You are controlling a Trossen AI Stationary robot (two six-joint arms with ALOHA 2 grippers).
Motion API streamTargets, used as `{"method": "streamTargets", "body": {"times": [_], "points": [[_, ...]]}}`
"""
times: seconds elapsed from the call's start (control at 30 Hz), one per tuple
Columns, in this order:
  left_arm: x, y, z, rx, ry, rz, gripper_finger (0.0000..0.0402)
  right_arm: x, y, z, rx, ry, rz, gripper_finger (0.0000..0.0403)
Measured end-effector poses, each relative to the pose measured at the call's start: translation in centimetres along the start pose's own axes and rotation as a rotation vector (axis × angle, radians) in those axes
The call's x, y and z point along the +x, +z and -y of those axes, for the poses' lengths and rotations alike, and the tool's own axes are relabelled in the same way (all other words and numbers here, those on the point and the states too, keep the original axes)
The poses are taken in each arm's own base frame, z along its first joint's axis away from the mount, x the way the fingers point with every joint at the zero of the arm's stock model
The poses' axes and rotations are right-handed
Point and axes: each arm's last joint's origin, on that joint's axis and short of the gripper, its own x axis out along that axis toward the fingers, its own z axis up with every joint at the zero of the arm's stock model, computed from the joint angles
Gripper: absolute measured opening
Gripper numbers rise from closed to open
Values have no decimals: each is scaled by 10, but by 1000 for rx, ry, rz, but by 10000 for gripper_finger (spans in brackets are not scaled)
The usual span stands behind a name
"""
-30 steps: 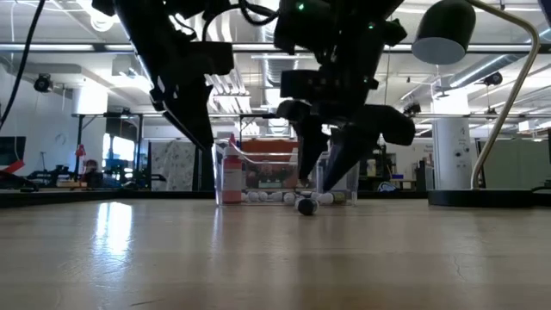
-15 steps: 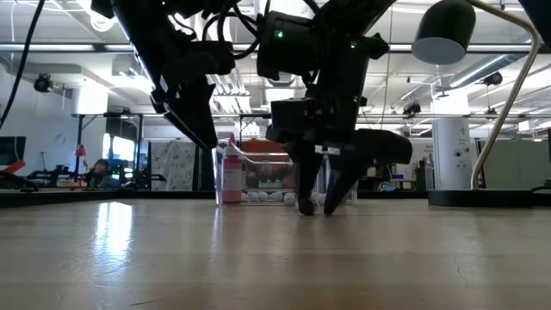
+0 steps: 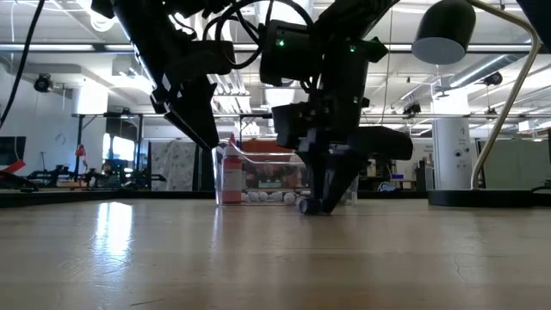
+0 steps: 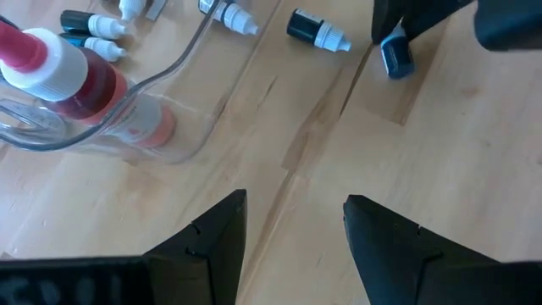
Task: Pick & Place food coloring
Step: Put the small blue food coloring bottle into the transparent bin
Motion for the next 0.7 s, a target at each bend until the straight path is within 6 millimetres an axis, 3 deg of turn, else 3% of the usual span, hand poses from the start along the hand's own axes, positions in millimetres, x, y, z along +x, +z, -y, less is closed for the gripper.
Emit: {"method": "streamTargets", "body": {"times": [0.17, 0.27, 0.4, 0.5, 0.7], "points": [[0, 0, 0, 0, 2, 2, 172, -10, -6, -2, 114, 26, -58, 54], [0, 1, 0, 4, -1, 10, 172, -36, -4, 4, 224, -59, 18, 59], [0, 2, 1, 27, 4, 20, 172, -82, -7, 24, 360, -325, 192, 76], [0, 1, 0, 46, 6, 17, 172, -103, -14, 46, 451, -458, 300, 91], [0, 2, 0, 46, 4, 20, 172, -114, -40, 80, 688, -478, 290, 141]]}}
